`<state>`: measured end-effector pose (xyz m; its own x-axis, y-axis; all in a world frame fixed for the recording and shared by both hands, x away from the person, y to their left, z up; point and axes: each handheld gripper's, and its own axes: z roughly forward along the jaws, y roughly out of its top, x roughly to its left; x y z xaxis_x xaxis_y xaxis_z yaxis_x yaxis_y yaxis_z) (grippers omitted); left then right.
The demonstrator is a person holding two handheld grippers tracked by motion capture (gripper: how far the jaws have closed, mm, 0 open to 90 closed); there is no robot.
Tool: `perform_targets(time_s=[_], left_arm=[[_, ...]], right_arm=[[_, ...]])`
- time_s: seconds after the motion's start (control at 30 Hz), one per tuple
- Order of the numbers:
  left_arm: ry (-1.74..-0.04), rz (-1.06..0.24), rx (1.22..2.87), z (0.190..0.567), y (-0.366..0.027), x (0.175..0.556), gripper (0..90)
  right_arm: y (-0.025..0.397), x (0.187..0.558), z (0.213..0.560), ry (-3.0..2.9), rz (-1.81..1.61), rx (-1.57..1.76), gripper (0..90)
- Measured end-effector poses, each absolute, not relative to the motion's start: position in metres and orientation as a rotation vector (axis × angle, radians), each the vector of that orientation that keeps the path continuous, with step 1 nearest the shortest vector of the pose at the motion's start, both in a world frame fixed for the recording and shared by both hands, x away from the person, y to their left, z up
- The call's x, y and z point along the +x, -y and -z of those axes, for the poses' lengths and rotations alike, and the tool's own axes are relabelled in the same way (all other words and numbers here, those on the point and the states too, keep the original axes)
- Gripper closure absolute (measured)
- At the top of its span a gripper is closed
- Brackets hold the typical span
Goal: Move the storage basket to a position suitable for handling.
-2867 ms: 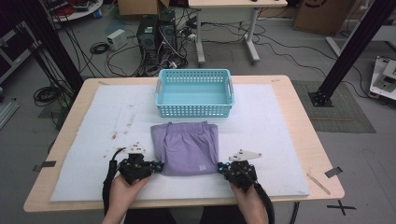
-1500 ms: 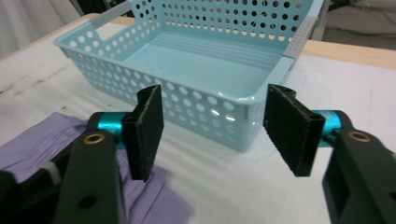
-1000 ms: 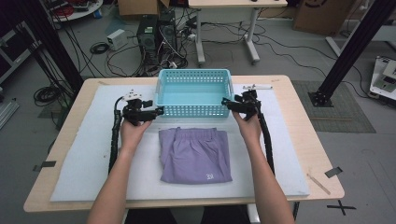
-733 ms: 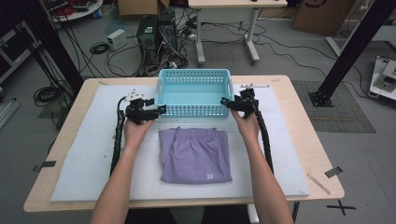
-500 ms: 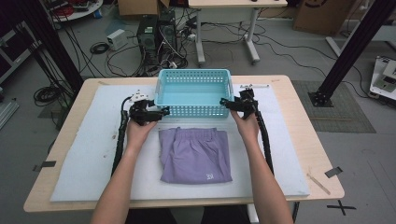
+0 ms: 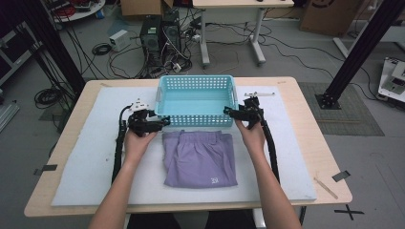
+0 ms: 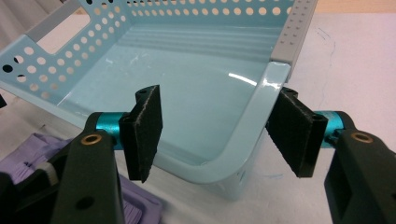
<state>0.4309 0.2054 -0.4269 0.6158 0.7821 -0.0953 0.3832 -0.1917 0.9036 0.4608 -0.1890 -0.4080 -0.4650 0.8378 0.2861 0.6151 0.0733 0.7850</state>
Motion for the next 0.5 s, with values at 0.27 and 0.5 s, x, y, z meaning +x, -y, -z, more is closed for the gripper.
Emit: perform_targets(time_s=[0.27, 0.5], left_arm=[[-0.966, -0.608, 1.792, 0.412, -0.217, 0.417, 24.6], [-0.895, -0.66, 1.779, 0.396, -0.234, 0.386, 24.1]], right_arm=[[0.19, 0.454, 0.401, -2.06, -1.227, 1.429, 29.4], [0.203, 0.422, 0.385, -1.98, -1.297, 1.304, 26.4]])
